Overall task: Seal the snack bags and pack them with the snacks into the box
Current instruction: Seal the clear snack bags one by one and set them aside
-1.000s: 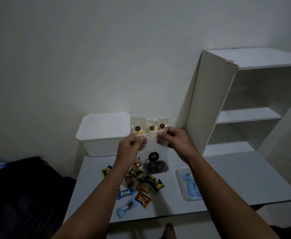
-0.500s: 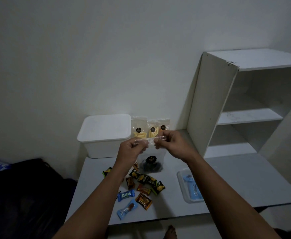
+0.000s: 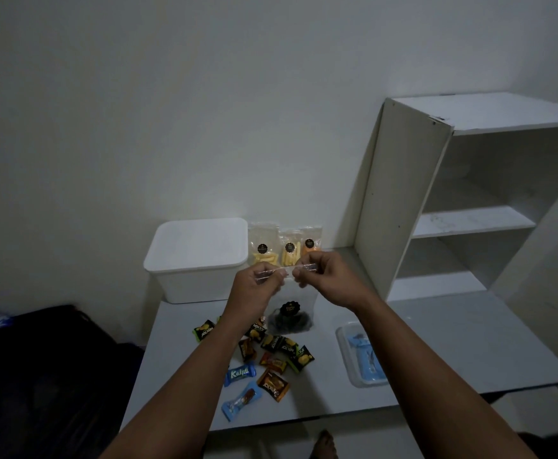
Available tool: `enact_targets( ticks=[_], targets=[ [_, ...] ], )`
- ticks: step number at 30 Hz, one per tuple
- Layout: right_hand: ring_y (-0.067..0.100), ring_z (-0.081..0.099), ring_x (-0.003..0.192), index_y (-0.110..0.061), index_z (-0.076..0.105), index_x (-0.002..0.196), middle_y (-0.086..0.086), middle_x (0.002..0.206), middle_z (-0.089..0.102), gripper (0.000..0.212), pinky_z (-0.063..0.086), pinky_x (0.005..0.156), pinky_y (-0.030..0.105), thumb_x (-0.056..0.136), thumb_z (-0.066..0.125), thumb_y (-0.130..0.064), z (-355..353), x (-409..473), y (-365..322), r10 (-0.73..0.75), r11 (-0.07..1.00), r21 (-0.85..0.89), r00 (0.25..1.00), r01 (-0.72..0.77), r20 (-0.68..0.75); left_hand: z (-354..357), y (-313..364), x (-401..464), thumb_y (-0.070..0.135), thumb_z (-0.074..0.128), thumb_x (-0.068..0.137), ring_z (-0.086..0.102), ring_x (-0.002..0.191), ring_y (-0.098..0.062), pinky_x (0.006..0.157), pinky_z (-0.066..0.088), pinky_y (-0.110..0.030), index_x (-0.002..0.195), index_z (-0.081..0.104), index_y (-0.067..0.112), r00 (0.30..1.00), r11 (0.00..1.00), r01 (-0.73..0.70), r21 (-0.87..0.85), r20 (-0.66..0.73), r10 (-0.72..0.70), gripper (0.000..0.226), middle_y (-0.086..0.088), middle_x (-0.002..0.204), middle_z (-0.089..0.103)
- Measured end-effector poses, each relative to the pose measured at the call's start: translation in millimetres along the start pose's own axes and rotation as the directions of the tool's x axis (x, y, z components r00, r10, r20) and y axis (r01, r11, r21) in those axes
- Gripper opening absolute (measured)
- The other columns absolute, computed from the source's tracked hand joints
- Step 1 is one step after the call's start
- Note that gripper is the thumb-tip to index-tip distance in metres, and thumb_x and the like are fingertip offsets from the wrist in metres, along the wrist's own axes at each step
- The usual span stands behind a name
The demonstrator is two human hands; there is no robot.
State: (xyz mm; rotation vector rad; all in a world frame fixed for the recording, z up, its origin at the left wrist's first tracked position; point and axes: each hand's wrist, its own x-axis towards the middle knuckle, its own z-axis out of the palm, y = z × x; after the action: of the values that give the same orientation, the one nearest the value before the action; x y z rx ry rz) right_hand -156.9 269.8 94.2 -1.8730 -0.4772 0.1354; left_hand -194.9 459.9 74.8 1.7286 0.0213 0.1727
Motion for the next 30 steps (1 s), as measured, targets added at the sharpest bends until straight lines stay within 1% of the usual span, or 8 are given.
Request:
enact_targets(
  ticks=[3, 6, 8, 11, 14, 20, 26, 30],
  targets=[
    [0.015, 0.07, 0.074, -0.004, 0.071, 0.09, 0.006, 0.08, 0.073, 0.01, 0.056, 0.073, 0.027, 0.096, 0.07, -0.012, 2.8, 1.0, -0.5, 0.013, 0.999, 0.034, 1.0, -0.013, -0.022, -1.2, -0.2, 1.7, 0.01, 0.056, 0.101, 0.064, 0.073, -0.017, 0.076, 0.059, -0.037, 0.084, 0.069, 0.005, 0.999, 1.0, 0.011, -0.001, 0.037, -0.011, 0.022, -0.005, 0.076, 0.068],
    [0.013, 0.07, 0.074, -0.001, 0.074, 0.09, 0.007, 0.081, 0.074, 0.011, 0.056, 0.073, 0.026, 0.095, 0.072, -0.011, 3.1, 2.0, -1.2, 0.026, 0.997, 0.068, 0.999, -0.025, -0.019, -5.0, -2.0, 1.8, 0.014, 0.052, 0.104, 0.065, 0.075, -0.011, 0.076, 0.061, -0.029, 0.091, 0.067, 0.004, 0.997, 0.995, -0.046, 0.089, 0.069, 0.04, 0.022, 0.003, 0.077, 0.068],
    [0.013, 0.07, 0.074, -0.004, 0.074, 0.09, 0.007, 0.082, 0.075, 0.01, 0.057, 0.075, 0.027, 0.095, 0.072, -0.012, 4.0, 2.3, -0.8, 0.022, 0.999, 0.041, 1.0, -0.022, 0.005, -5.5, -2.9, 1.4, 0.016, 0.054, 0.103, 0.066, 0.074, -0.008, 0.078, 0.06, -0.029, 0.093, 0.069, 0.004, 0.996, 0.991, -0.069, 0.118, 0.067, 0.061, 0.022, 0.003, 0.077, 0.069],
    [0.011, 0.068, 0.071, -0.012, 0.071, 0.086, 0.003, 0.079, 0.072, 0.011, 0.056, 0.074, 0.028, 0.097, 0.069, -0.013, 6.4, 3.5, 1.7, 0.006, 1.0, -0.015, 1.0, -0.006, -0.001, -3.2, -2.9, -0.3, 0.016, 0.058, 0.101, 0.067, 0.071, -0.008, 0.076, 0.06, -0.029, 0.088, 0.071, 0.007, 0.998, 0.998, -0.046, 0.052, 0.04, 0.044, 0.02, 0.0, 0.074, 0.071],
    [0.013, 0.068, 0.072, -0.013, 0.072, 0.086, 0.004, 0.08, 0.072, 0.011, 0.057, 0.073, 0.03, 0.097, 0.07, -0.014, 6.9, 4.3, 3.6, 0.011, 1.0, -0.006, 1.0, -0.011, -0.009, -4.9, -4.5, -1.6, 0.013, 0.055, 0.103, 0.068, 0.073, -0.011, 0.074, 0.059, -0.027, 0.086, 0.071, 0.01, 0.998, 0.999, -0.041, -0.013, 0.053, 0.042, 0.023, -0.004, 0.077, 0.072],
    [0.015, 0.07, 0.073, -0.012, 0.075, 0.089, 0.006, 0.082, 0.076, 0.008, 0.059, 0.075, 0.03, 0.095, 0.073, -0.017, 2.9, -1.3, 6.0, 0.046, 0.998, 0.048, 0.998, -0.044, -0.048, -11.4, -6.7, -0.4, 0.017, 0.058, 0.101, 0.07, 0.074, -0.01, 0.074, 0.057, -0.023, 0.09, 0.073, 0.007, 0.998, 0.998, -0.048, 0.037, 0.042, 0.047, 0.021, -0.008, 0.08, 0.074],
    [0.011, 0.068, 0.071, -0.011, 0.076, 0.084, 0.001, 0.076, 0.074, 0.009, 0.057, 0.073, 0.026, 0.093, 0.074, -0.012, 5.1, -3.8, 2.7, 0.03, 0.999, 0.046, 0.999, -0.029, -0.021, -14.0, -10.1, 1.8, 0.02, 0.06, 0.1, 0.073, 0.083, -0.012, 0.083, 0.06, -0.029, 0.092, 0.074, 0.017, 0.993, 0.987, -0.085, 0.136, 0.097, 0.072, 0.017, -0.001, 0.083, 0.075],
    [0.009, 0.064, 0.066, -0.018, 0.072, 0.079, -0.006, 0.068, 0.069, 0.016, 0.054, 0.069, 0.025, 0.094, 0.073, -0.012, 9.0, -3.6, 4.3, -0.001, 0.999, -0.036, 1.0, 0.002, 0.018, -12.3, -12.2, -0.7, 0.023, 0.061, 0.099, 0.073, 0.083, -0.012, 0.083, 0.06, -0.035, 0.089, 0.072, 0.026, 0.986, 0.979, -0.101, 0.178, 0.146, 0.075, 0.015, 0.0, 0.086, 0.076]
  ],
)
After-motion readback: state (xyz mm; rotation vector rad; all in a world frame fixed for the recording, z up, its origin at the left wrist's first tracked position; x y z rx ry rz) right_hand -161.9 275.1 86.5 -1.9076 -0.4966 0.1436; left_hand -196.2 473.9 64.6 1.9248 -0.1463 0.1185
